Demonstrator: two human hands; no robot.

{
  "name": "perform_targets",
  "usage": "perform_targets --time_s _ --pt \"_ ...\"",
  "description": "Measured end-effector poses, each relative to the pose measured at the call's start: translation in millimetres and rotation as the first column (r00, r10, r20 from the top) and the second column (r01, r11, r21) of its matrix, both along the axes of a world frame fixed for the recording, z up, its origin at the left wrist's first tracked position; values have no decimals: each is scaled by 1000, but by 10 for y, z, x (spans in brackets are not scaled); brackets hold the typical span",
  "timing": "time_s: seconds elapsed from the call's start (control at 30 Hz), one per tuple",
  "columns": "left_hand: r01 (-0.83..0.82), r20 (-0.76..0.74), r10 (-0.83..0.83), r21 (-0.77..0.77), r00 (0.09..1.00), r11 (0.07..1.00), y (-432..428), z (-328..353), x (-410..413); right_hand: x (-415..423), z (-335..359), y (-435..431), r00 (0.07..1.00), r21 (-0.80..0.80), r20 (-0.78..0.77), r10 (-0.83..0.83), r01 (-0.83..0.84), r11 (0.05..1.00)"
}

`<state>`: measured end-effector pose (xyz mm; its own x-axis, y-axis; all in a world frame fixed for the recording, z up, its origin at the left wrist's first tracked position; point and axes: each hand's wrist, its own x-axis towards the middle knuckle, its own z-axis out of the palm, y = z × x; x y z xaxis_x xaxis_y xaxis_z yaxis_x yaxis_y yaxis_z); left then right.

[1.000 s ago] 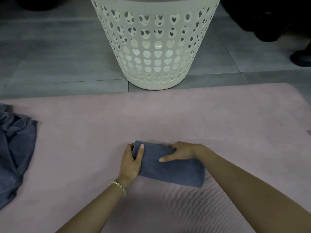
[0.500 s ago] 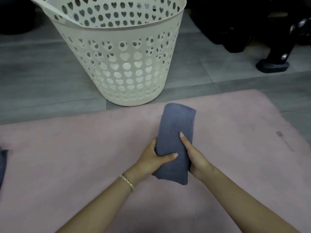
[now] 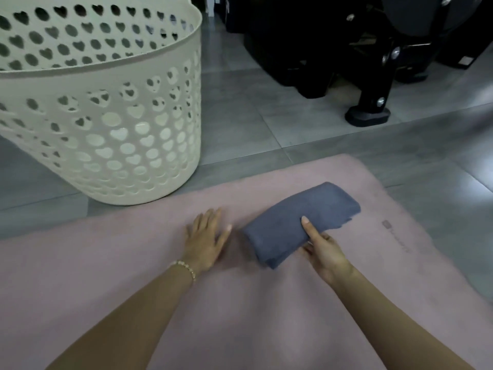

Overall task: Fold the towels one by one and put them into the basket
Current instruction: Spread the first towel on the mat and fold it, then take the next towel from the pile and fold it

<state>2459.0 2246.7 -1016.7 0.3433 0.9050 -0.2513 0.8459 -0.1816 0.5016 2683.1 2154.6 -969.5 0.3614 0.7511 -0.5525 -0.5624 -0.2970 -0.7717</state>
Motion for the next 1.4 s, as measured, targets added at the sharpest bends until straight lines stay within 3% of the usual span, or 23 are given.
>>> perform_targets --time_s 0.1,0.23,0.37,0.5,0.73,0.97,1.13,1.27,1.4 --pt "51 -272 -52 -9 961 999 104 -260 -22 273 -66 255 997 24 19 -76 75 997" --pt "76 -408 -92 -54 908 996 105 -481 -118 466 -185 581 993 22 48 -107 106 994" --pt "91 -413 -114 -76 904 993 126 -510 -138 501 -338 801 998 -4 -32 -51 51 999" --pt "83 -419 -116 -95 901 992 165 -533 -136 485 -546 872 999 -71 -2 -38 38 997" --pt "84 -422 -128 -121 897 989 176 -507 -114 371 -699 845 962 -82 42 -271 273 958" --pt "89 -370 -113 -80 922 993 186 -408 -123 349 -626 693 948 -225 268 -169 232 946" --pt "116 -183 -102 68 978 991 149 -148 -339 71 -534 439 828 -280 553 90 83 956" --pt "120 -173 -108 61 979 991 -2 117 -671 -327 -359 261 633 -295 736 240 -18 955" --pt "111 -220 -89 90 971 990 -148 356 -1232 -1031 -135 138 398 -355 806 438 -267 896"
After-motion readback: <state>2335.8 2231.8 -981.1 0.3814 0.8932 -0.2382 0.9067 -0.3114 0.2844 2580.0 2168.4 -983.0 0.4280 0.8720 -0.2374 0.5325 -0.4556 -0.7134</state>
